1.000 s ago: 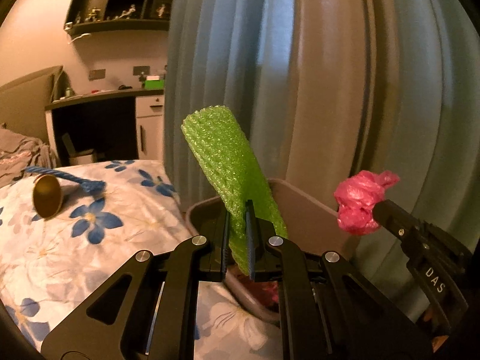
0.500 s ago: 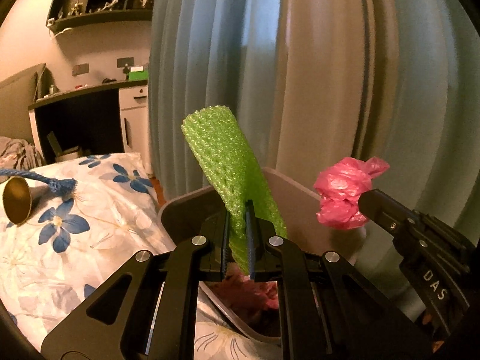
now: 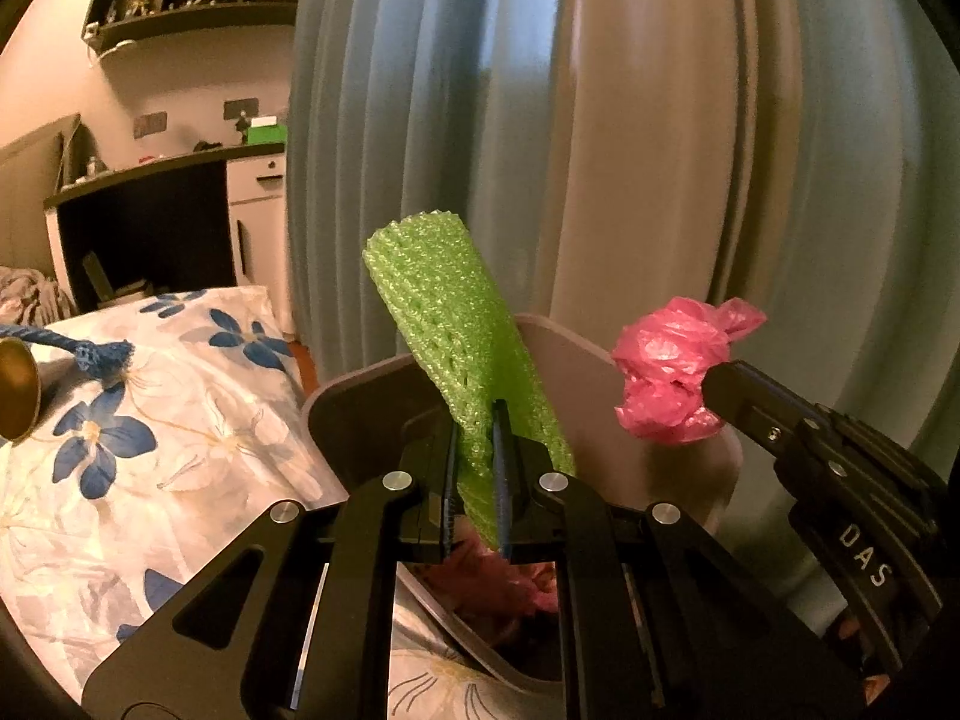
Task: Collect trash
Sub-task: 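Open the left tool to drop the green sleeve while the right tool releases the pink bag, then move both open tools back over the bed toward the red cup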
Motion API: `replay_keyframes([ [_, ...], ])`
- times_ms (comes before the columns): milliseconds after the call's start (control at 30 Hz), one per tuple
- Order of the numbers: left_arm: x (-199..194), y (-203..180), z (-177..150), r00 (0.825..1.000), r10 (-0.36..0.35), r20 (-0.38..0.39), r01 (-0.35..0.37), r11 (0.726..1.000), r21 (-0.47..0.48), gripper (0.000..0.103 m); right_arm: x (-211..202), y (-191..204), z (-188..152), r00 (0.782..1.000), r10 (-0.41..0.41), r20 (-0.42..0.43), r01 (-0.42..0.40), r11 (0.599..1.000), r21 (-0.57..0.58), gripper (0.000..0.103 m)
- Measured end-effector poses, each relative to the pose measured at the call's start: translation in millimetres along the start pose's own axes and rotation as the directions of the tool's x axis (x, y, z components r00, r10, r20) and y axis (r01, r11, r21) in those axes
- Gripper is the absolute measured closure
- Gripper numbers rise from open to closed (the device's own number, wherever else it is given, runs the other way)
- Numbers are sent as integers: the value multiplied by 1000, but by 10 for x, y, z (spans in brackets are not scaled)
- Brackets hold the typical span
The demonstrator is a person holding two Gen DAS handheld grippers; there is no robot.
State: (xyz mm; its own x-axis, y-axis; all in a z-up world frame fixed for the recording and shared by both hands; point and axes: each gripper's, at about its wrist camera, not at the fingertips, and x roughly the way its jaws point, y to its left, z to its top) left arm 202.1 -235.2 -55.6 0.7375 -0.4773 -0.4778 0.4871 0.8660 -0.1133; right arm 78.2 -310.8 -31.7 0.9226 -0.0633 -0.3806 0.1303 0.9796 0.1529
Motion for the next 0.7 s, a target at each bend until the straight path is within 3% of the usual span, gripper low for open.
replay_keyframes([
  [167, 57, 52, -13, 1000, -6, -19, 5, 1000, -22, 90, 21, 28, 6, 1000, 5, -7, -5, 1000, 7, 95],
  [267, 80, 131, -43, 1000, -4, -25, 2, 999, -48, 63, 25, 56, 8, 1000, 3, -10, -3, 1000, 9, 91],
  [300, 69, 171, -54, 1000, 10, -17, -11, 998, -61, 48, 30, 60, 7, 1000, 4, -11, -4, 1000, 11, 86],
  [367, 40, 264, -61, 1000, 12, -8, -13, 995, -95, 42, 36, 65, 2, 1000, 8, -16, -8, 1000, 19, 80],
  [433, 18, 339, -58, 1000, 21, -4, -22, 992, -125, 28, 42, 69, 1, 1000, 7, -19, -6, 1000, 25, 77],
  [567, -57, 453, -68, 999, 47, 3, -46, 987, -151, 22, 9, 51, 8, 1000, 12, -16, -11, 999, 48, 67],
  [700, -217, 637, -132, 991, 136, 6, -133, 973, -189, 14, -69, 56, 1, 1000, -3, -3, 3, 999, 48, 55],
])
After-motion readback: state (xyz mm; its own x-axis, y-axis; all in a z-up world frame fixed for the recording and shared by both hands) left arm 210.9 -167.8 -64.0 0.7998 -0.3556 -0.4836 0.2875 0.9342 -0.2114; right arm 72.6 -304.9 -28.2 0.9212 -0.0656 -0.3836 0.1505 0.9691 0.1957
